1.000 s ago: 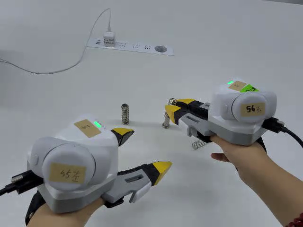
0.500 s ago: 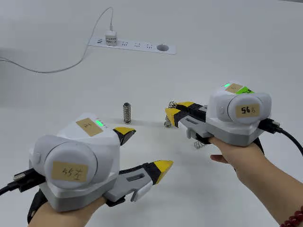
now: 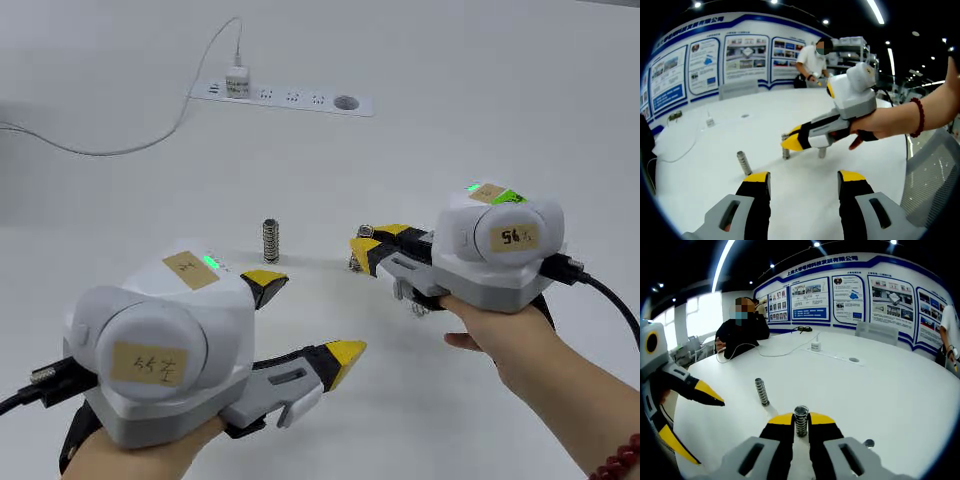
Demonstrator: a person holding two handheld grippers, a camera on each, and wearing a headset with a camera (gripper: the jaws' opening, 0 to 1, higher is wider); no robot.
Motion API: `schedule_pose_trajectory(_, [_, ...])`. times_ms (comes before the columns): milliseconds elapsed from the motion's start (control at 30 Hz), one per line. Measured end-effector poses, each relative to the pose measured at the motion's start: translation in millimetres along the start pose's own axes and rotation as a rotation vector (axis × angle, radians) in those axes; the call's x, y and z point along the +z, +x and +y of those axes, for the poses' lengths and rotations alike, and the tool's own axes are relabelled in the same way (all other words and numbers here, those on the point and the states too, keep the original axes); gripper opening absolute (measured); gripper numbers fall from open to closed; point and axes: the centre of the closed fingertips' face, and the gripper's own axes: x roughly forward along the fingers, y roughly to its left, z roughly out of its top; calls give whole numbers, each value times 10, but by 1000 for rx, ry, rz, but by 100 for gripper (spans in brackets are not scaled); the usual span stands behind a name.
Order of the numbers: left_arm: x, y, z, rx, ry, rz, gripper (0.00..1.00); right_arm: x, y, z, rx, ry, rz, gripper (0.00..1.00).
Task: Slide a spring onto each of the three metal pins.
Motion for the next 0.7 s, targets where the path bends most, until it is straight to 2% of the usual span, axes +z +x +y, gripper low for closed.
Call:
schedule_pose_trajectory(533, [8,-3,-4,3,4,1,55,-52,9,-4,-2,18,22,12])
schedule_pose_trajectory(700, [33,-10,-2,3,4,-6,55,-34,-31,18,8,47,28,20])
